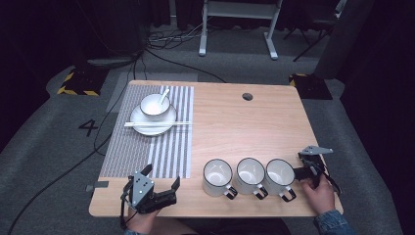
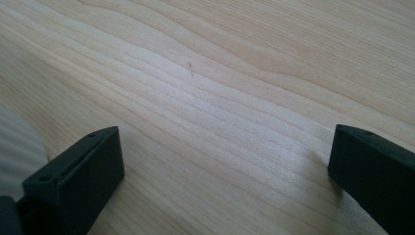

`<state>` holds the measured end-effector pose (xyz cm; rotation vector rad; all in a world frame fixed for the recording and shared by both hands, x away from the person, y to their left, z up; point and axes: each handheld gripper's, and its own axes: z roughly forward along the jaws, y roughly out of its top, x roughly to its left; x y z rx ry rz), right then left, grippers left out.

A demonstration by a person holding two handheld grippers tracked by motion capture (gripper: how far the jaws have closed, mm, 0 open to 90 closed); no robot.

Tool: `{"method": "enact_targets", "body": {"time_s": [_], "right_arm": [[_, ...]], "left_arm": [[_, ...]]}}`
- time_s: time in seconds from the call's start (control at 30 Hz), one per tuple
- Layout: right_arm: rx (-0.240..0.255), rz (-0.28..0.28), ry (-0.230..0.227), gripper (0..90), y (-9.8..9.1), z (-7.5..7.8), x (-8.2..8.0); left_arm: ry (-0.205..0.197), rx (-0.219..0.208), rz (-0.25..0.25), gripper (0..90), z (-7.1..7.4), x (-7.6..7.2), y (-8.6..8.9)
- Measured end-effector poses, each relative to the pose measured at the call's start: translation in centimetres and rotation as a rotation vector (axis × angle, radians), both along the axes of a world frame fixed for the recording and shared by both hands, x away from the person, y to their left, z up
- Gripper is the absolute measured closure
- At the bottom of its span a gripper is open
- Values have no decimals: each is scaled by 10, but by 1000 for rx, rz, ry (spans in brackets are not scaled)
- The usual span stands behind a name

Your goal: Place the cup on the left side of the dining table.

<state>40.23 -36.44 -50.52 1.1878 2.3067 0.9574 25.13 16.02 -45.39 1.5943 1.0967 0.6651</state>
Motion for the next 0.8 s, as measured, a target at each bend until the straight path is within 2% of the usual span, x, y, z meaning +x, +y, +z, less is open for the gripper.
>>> {"method": "enact_targets", "body": {"time_s": [0.13, 0.27, 0.37, 0.5, 0.6, 0.63, 0.67, 0.8], "right_arm": [[0, 0, 0, 2, 0, 0, 0], [0, 0, 0, 2, 0, 0, 0], [0, 0, 0, 2, 0, 0, 0], [0, -1, 0, 2, 0, 0, 0], [0, -2, 0, 2, 0, 0, 0], [1, -2, 1, 2, 0, 0, -1], [1, -2, 1, 2, 0, 0, -1], [2, -4, 2, 2, 0, 0, -1]], "left_arm": [[-3, 18, -26, 24, 0, 1, -6], [32, -10, -85, 33, 2, 4, -17], [49, 20, -130, 33, 3, 5, -27], [55, 31, -170, 33, 4, 6, -37], [62, 25, -228, 33, 5, 8, -49], [62, 25, -228, 33, 5, 8, -49], [65, 27, -261, 33, 5, 7, -56], [67, 40, -328, 33, 7, 6, -70]]}}
